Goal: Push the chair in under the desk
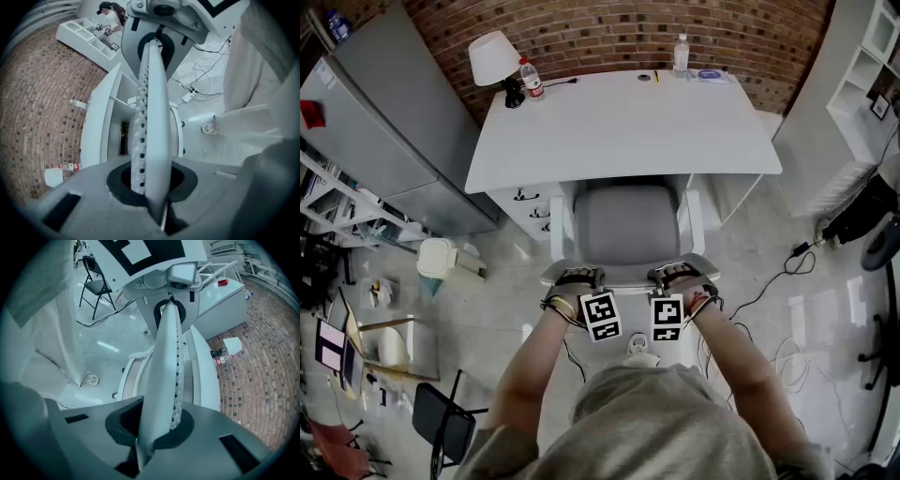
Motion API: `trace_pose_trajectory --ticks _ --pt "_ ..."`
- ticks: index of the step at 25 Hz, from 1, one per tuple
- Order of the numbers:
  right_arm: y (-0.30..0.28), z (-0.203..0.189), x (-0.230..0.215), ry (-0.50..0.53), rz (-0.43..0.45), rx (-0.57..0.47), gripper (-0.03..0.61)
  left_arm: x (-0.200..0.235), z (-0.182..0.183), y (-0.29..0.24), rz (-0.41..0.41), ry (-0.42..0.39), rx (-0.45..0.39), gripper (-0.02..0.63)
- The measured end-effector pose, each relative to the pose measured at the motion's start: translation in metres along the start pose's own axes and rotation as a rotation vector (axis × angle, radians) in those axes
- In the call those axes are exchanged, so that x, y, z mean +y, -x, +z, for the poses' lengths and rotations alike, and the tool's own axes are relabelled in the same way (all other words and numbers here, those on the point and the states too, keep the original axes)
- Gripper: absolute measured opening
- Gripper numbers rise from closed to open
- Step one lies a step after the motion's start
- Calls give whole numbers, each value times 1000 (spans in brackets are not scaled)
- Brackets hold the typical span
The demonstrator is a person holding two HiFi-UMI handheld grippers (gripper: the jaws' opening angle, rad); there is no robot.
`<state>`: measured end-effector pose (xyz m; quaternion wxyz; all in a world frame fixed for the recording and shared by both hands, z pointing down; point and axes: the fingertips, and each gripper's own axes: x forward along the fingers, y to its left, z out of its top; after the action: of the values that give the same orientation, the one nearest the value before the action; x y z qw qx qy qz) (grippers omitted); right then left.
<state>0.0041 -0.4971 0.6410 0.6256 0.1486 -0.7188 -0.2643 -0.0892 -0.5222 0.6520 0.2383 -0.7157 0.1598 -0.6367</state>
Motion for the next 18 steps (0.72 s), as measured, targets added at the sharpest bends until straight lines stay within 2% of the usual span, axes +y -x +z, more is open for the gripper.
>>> trace_pose_trajectory --ticks 10,14,15,16,18 --pt "3 -4 2 -19 24 19 11 -1 4 1 -10 1 -2 44" --pt "7 -3 4 -63 36 4 17 -4 4 0 -31 2 -6 82" --pt "9 -1 3 -92 35 -8 44 -5 4 0 -36 7 -10 98" --pt "11 1 1 -123 31 -21 114 -4 5 1 -37 15 -19 121" --pt "17 4 -5 -167 8 -41 156 0 10 7 -23 28 -49 165"
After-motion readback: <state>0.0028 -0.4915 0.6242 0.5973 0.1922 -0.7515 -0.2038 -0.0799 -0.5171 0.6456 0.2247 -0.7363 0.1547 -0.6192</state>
